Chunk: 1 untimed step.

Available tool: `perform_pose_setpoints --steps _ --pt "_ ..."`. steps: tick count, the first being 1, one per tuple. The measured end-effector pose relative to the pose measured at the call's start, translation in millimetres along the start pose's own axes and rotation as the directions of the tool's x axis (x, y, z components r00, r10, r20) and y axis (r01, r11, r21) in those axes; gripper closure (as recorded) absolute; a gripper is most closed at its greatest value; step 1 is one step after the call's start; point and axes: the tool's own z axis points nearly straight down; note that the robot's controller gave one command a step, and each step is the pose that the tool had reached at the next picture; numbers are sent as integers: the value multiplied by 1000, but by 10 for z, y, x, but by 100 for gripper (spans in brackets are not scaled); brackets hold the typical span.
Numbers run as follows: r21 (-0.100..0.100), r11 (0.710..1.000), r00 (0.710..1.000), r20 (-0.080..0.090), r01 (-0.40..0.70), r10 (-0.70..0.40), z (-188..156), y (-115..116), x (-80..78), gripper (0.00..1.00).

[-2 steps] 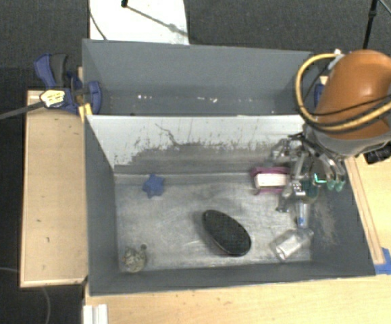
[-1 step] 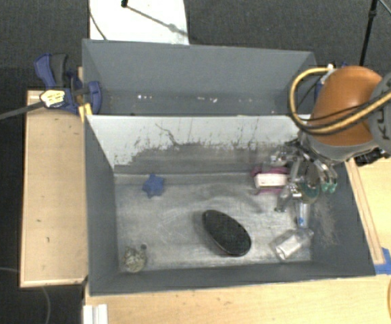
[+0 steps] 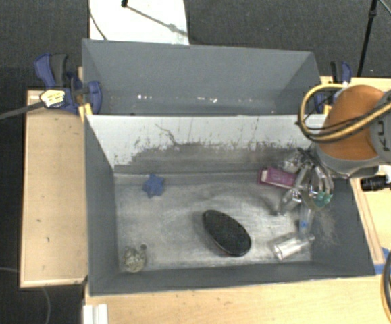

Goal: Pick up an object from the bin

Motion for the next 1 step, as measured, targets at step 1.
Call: perform_pose_setpoints --steps 1 --pt "4 1000 1000 6 2 -2 -16 -25 -18 100"
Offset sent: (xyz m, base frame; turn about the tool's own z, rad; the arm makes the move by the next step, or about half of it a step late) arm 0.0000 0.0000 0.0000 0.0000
